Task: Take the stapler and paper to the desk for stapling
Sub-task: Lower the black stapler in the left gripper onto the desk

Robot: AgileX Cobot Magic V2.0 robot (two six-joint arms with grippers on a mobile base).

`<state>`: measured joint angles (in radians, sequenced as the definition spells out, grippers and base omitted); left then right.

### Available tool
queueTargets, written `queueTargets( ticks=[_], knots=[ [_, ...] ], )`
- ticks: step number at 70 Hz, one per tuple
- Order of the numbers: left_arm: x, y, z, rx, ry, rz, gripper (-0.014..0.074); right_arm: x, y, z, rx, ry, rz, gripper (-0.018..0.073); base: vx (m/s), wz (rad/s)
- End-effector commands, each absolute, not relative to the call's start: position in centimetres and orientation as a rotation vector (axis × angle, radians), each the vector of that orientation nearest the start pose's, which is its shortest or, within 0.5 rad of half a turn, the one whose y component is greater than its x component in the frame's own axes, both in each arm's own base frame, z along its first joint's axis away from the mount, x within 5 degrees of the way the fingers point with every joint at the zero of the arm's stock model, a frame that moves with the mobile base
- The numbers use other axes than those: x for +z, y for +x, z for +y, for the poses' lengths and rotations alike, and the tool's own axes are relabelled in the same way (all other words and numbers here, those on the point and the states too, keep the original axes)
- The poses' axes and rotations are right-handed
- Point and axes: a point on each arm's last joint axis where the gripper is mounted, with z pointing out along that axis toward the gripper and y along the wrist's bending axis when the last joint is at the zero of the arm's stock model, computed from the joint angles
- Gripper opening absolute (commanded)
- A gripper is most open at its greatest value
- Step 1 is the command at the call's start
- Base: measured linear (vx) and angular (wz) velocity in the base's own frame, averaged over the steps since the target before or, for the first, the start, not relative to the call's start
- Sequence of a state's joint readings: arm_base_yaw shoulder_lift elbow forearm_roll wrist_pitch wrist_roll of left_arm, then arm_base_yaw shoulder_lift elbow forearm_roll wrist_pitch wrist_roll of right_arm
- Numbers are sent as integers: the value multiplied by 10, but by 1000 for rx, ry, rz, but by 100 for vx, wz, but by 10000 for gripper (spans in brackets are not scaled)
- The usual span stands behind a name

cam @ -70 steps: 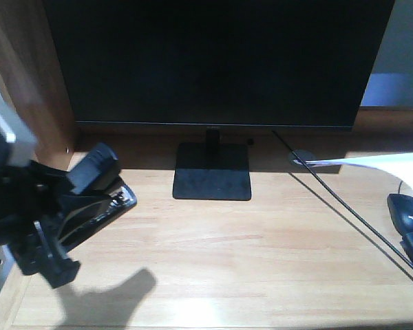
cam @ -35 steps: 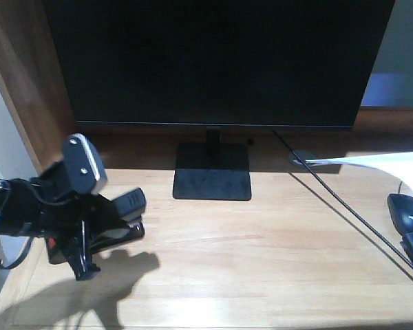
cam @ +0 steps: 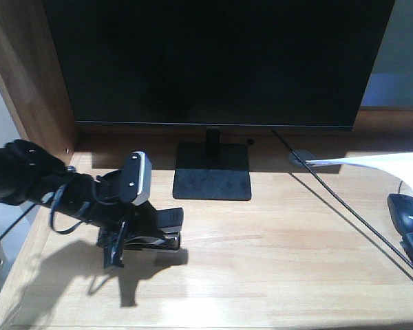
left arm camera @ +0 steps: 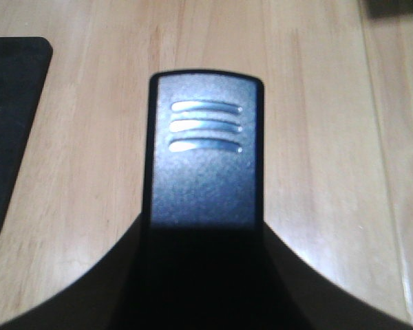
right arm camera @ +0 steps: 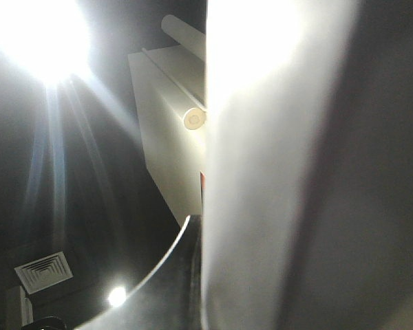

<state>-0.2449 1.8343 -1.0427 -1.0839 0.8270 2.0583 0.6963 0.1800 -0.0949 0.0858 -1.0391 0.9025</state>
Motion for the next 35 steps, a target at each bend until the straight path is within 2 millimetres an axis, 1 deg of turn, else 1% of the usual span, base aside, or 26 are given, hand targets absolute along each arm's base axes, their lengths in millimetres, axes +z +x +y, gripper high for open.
queueTargets(
  ticks=[1, 9, 19, 35],
  knots=[
    [191, 331, -151, -661, 1613, 1682, -6, 321, 22, 11, 1572, 128, 535, -7, 0, 0],
    [179, 337, -153, -686, 1630, 1686, -6, 321, 22, 11, 1572, 128, 535, -7, 0, 0],
    [167, 338, -154, -694, 1674, 1655, -6, 321, 22, 11, 1572, 128, 535, -7, 0, 0],
    [152, 340, -155, -739, 1662, 1690, -6, 321, 22, 11, 1572, 128, 535, -7, 0, 0]
  ],
)
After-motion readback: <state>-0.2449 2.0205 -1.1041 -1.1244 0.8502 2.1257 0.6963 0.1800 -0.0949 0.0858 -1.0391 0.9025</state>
